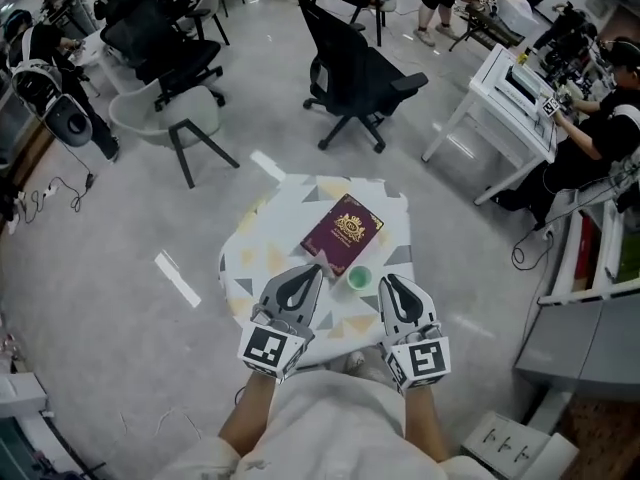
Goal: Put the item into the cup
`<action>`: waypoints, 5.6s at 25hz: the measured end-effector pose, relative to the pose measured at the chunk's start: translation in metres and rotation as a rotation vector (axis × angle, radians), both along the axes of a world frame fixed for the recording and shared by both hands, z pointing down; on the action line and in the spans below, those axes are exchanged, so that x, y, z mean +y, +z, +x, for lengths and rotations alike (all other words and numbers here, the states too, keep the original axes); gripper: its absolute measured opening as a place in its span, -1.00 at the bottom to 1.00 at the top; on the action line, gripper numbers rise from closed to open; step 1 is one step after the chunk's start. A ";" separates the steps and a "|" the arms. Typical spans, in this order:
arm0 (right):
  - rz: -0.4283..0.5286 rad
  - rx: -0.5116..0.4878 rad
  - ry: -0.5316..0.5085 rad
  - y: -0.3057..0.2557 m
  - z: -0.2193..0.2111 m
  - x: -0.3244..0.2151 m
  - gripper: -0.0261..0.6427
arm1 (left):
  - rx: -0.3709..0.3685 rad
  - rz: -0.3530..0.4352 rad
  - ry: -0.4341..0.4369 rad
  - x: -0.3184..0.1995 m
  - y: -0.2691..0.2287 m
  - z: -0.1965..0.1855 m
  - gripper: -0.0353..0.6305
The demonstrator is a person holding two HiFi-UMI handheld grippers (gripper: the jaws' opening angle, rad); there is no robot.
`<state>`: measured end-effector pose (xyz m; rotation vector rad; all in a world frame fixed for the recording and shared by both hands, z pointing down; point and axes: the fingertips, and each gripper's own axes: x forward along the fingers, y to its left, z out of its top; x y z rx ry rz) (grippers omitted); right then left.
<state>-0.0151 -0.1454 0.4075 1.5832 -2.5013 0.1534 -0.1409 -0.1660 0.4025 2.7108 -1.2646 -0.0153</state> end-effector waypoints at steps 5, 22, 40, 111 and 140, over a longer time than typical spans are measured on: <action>-0.062 0.015 0.036 0.025 0.001 0.004 -0.80 | -0.008 -0.039 0.062 -0.003 0.025 0.007 -0.86; -0.141 -0.003 -0.030 0.072 0.008 0.006 -0.81 | -0.031 -0.121 0.042 0.001 0.068 0.026 -0.87; -0.239 -0.055 -0.171 0.120 0.044 -0.009 -0.82 | -0.153 -0.213 -0.032 -0.002 0.109 0.075 -0.86; -0.502 -0.057 -0.168 0.257 0.063 -0.003 -0.82 | -0.322 -0.525 0.085 -0.004 0.294 0.128 -0.86; -0.509 -0.061 -0.140 0.263 0.068 -0.001 -0.82 | -0.381 -0.545 0.088 -0.006 0.313 0.136 -0.85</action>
